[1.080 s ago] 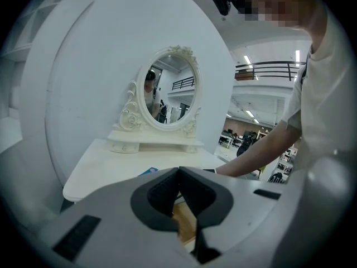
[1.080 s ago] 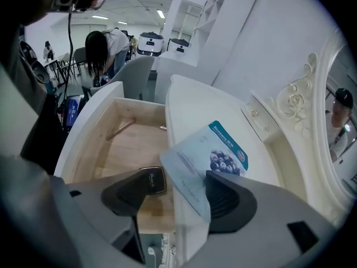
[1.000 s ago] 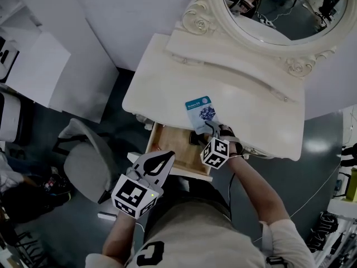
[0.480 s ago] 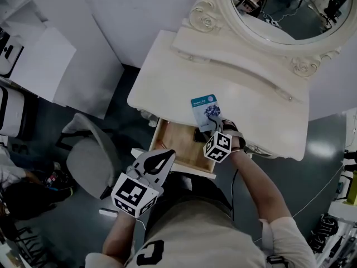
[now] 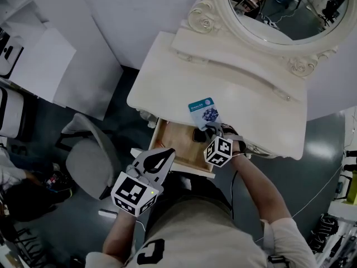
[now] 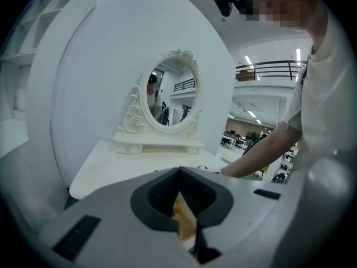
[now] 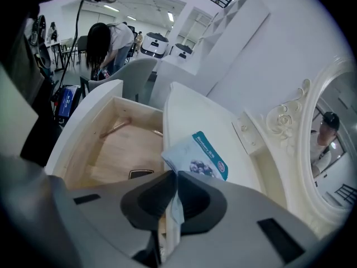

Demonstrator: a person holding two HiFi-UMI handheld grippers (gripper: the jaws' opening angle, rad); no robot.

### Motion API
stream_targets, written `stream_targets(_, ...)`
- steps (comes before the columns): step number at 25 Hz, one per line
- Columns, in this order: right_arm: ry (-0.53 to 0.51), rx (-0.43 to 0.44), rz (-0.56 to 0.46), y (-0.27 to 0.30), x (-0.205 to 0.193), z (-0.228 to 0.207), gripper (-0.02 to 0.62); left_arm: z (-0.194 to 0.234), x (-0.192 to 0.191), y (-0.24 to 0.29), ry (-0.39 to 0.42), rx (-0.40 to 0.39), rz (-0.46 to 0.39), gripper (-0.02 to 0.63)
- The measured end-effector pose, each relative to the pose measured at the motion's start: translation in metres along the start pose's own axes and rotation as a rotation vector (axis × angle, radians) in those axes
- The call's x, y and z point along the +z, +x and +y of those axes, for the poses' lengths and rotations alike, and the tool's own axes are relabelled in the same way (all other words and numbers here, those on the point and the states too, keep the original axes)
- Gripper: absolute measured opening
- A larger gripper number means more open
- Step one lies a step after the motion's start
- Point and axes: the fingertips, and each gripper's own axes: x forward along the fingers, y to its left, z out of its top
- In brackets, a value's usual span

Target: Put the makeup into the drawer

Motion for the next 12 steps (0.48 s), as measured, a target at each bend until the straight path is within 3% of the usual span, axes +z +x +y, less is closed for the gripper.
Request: stream_targets(12,0.141,-0.053,-0.071,-0.046,0.019,-0.019,0.031,0.001,0.004,-0.011,0.014,-0.002,-0.04,0.054)
